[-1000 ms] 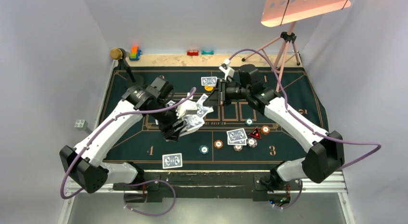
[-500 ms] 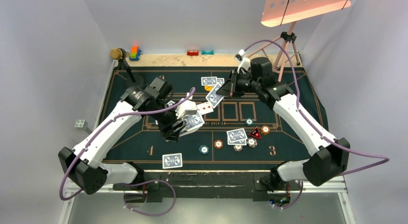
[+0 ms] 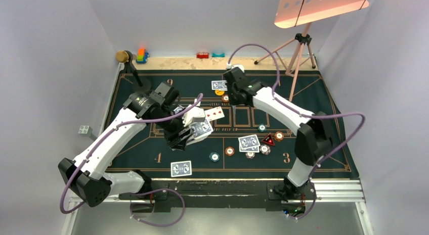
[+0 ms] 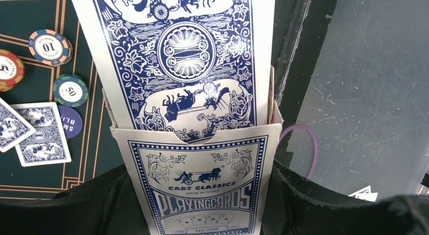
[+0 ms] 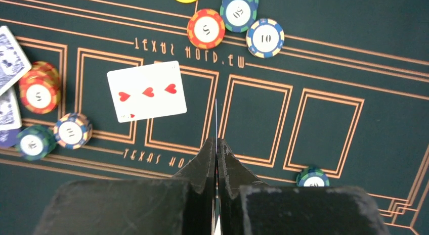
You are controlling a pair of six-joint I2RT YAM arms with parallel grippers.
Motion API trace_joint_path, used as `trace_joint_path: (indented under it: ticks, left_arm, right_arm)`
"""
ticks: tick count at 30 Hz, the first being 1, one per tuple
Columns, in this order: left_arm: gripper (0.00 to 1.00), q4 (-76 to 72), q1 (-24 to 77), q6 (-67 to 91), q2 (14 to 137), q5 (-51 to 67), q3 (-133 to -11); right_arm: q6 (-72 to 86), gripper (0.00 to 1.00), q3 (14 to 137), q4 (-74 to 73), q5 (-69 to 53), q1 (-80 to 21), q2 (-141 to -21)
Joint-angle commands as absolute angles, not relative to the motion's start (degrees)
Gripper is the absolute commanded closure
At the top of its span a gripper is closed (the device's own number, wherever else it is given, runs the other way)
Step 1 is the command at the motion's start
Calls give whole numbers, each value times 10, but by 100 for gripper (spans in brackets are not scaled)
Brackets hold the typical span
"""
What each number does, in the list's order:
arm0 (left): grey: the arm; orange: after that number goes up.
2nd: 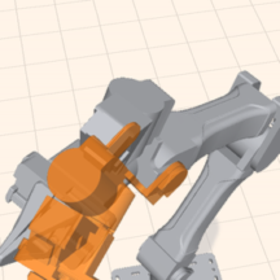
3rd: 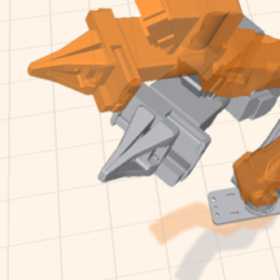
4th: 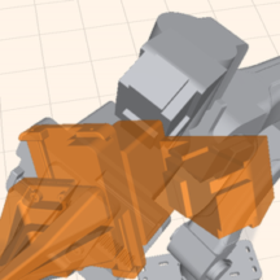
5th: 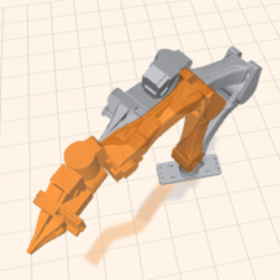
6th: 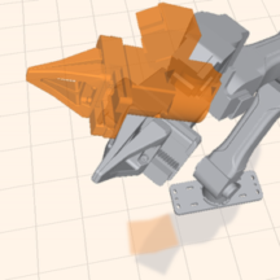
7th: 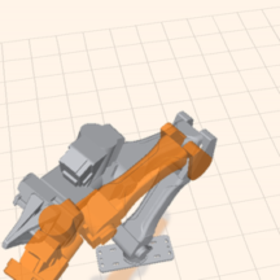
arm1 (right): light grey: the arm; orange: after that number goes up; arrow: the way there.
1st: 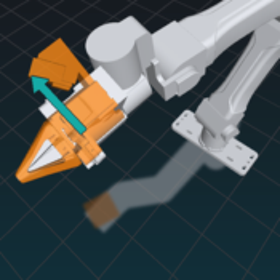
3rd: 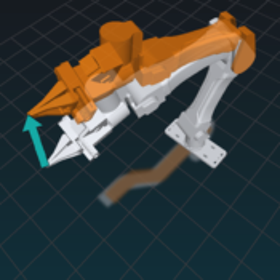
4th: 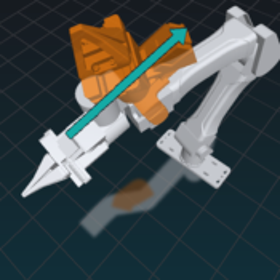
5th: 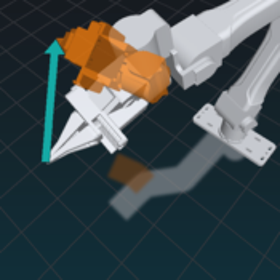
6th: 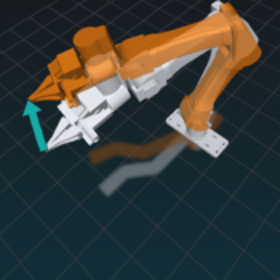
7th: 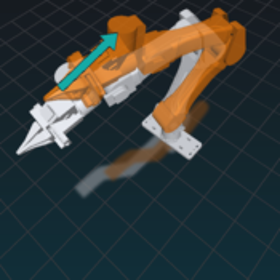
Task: Distribute texas hold em gaming equipment
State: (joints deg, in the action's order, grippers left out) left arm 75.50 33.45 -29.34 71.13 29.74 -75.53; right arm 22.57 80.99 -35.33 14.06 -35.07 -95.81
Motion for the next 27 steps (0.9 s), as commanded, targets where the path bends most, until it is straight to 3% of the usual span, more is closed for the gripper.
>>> trace_joint_path:
  ticks: [1, 12, 23, 27]
  left_arm:
    - [100, 761, 335, -298, 693, 306, -765]
    - [100, 769, 335, -298, 690, 303, -766]
    - [100, 778, 335, -300, 687, 309, -767]
    - [100, 780, 335, -302, 686, 305, -766]
  right_arm:
    - [199, 100, 888, -380, 333, -401, -1014]
    - [138, 100, 970, -377, 545, -482, -1195]
    - [136, 100, 1011, -375, 528, -517, -1283]
    - [146, 95, 993, -351, 481, -521, -1274]
